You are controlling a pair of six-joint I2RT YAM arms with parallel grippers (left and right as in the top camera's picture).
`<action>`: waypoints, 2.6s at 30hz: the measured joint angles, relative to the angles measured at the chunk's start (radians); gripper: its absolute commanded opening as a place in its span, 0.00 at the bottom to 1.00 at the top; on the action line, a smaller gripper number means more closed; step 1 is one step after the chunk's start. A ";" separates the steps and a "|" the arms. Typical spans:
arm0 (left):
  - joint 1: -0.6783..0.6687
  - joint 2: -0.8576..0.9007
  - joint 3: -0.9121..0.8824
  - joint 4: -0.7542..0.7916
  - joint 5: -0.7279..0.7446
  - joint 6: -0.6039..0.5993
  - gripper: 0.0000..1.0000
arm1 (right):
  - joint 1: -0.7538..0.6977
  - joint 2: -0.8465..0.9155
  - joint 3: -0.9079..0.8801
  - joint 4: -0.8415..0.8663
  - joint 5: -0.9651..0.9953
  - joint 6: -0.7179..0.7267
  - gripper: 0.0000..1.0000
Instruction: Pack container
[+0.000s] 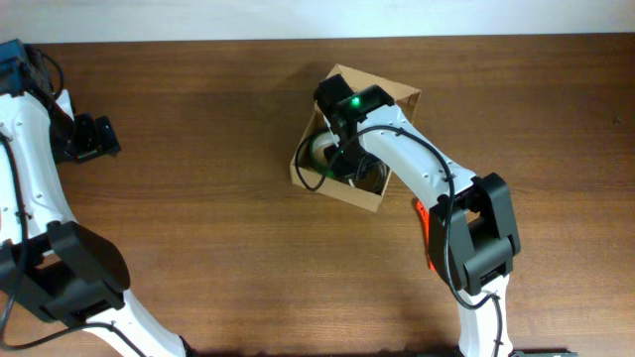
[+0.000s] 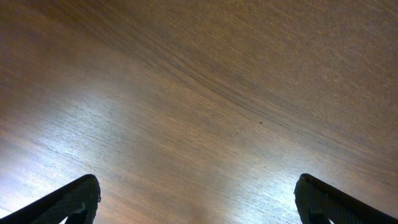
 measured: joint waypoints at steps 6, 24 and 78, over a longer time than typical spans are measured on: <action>0.000 0.000 0.000 0.000 0.000 0.000 1.00 | -0.026 0.000 -0.031 0.024 -0.007 0.000 0.04; 0.000 0.000 0.000 0.000 0.000 0.000 1.00 | -0.023 0.000 0.034 -0.072 -0.016 -0.006 0.04; 0.000 0.000 0.000 0.000 0.000 0.000 1.00 | -0.054 0.108 0.163 -0.111 -0.003 -0.052 0.04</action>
